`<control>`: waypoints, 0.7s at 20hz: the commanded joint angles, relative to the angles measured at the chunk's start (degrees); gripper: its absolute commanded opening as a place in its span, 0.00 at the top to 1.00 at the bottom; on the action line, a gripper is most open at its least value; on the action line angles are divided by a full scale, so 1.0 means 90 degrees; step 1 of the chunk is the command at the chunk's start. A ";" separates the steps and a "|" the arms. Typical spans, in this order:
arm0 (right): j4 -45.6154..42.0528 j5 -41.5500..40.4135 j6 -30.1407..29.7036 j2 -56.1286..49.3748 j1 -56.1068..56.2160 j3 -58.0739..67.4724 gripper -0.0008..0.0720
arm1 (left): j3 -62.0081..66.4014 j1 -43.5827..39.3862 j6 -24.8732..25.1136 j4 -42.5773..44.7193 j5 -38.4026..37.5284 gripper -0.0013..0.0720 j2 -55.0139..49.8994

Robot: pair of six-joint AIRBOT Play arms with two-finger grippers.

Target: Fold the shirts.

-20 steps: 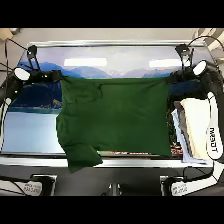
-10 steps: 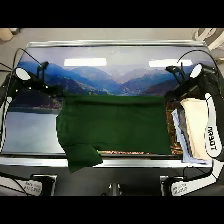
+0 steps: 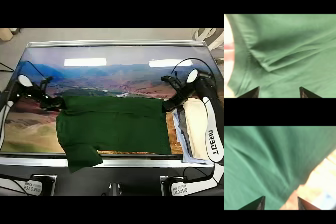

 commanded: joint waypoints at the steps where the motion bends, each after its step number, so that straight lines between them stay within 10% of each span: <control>1: -0.0243 0.0872 0.0036 0.0352 -0.0335 -0.0032 0.40 | -0.0087 0.0491 -0.0090 0.0041 -0.0576 0.15 0.0563; 14: 0.0015 -0.0172 -0.0202 0.2875 -0.0818 -0.3934 0.45 | -0.5731 0.0459 0.0430 -0.0721 0.0491 0.16 0.3655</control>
